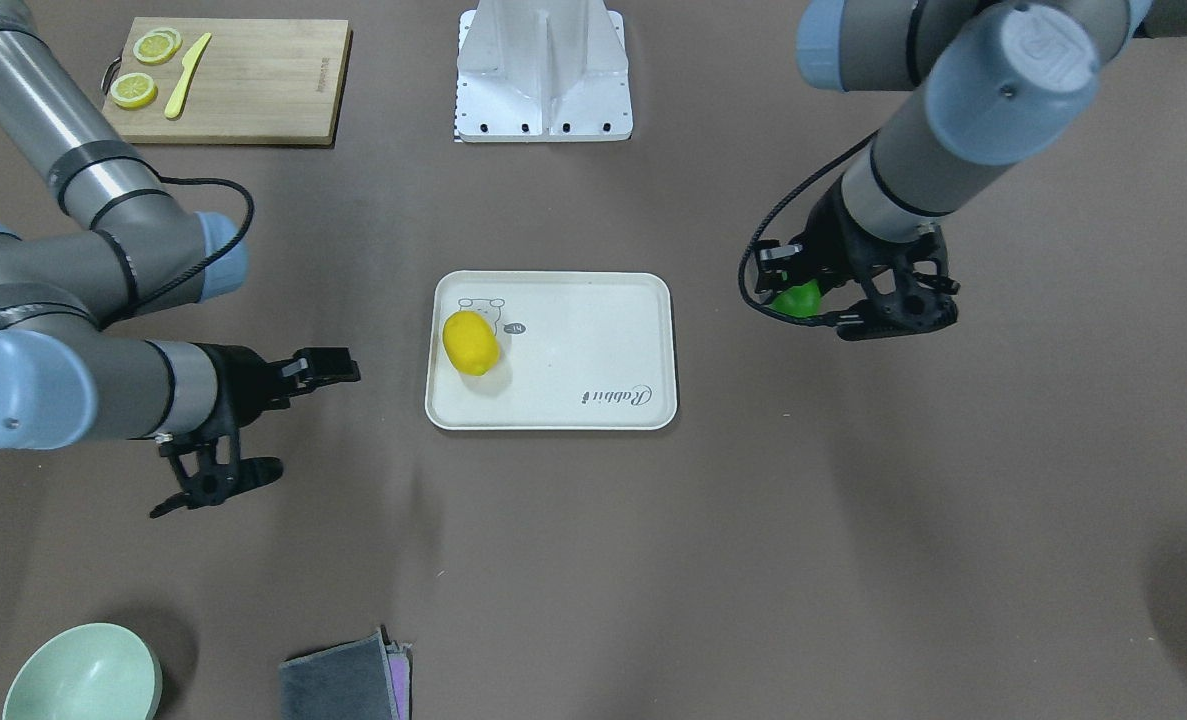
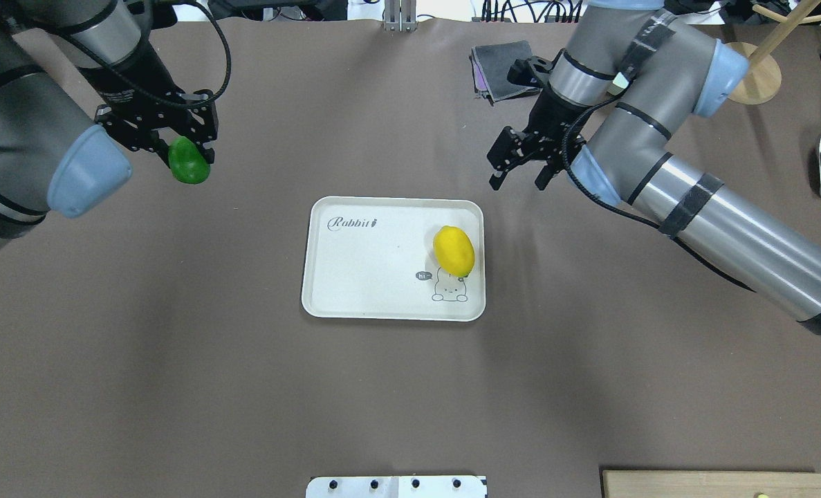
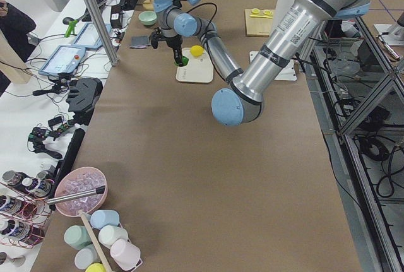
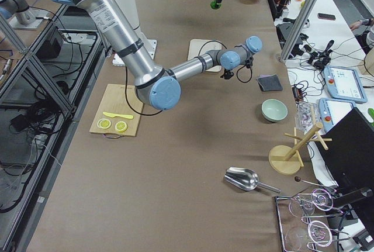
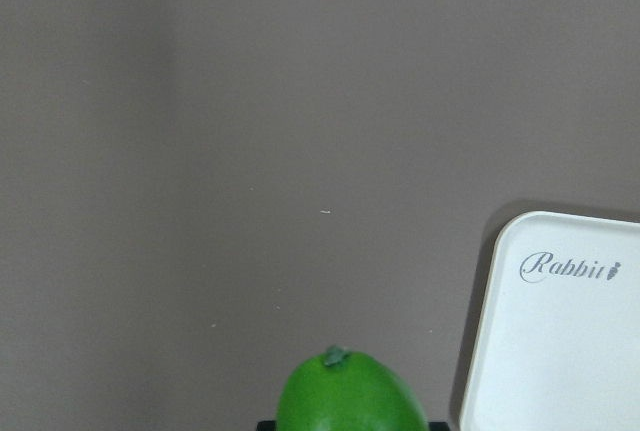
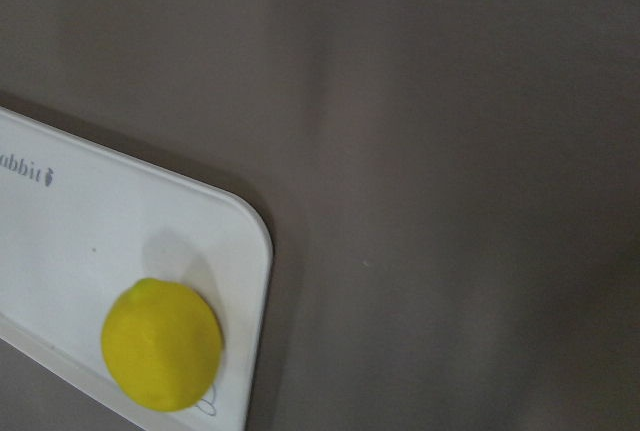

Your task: Place all lemons on tray

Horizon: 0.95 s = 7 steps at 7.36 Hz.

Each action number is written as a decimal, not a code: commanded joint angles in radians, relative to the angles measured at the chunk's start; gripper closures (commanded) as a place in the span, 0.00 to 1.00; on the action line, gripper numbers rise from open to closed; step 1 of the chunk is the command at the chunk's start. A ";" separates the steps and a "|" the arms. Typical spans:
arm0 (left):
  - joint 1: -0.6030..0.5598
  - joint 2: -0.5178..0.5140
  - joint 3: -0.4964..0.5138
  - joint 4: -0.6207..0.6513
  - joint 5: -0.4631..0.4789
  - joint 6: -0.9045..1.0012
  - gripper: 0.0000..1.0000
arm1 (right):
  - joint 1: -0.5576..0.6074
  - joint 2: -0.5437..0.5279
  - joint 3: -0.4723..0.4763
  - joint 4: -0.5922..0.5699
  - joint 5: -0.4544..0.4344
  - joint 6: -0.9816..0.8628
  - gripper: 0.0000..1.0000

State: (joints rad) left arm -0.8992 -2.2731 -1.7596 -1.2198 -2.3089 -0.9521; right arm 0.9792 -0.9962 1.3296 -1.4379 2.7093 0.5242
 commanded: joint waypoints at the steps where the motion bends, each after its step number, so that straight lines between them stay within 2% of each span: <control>1: 0.121 -0.072 0.061 -0.071 0.080 -0.094 1.00 | 0.041 -0.219 0.121 0.069 0.023 0.005 0.01; 3: 0.163 -0.086 0.190 -0.281 0.110 -0.096 1.00 | 0.120 -0.281 0.163 0.074 0.021 -0.003 0.01; 4: 0.205 -0.135 0.257 -0.312 0.165 -0.097 1.00 | 0.156 -0.301 0.183 0.076 0.012 -0.010 0.02; 5: 0.224 -0.166 0.311 -0.329 0.187 -0.090 1.00 | 0.183 -0.340 0.212 0.074 -0.018 -0.051 0.08; 6: 0.246 -0.160 0.348 -0.387 0.192 -0.094 1.00 | 0.214 -0.378 0.244 0.071 -0.143 -0.119 0.09; 7: 0.259 -0.158 0.391 -0.414 0.218 -0.091 1.00 | 0.225 -0.434 0.305 0.062 -0.261 -0.124 0.04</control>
State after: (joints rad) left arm -0.6605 -2.4291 -1.4211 -1.5915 -2.1164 -1.0447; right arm 1.1813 -1.3707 1.5745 -1.3680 2.5792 0.4304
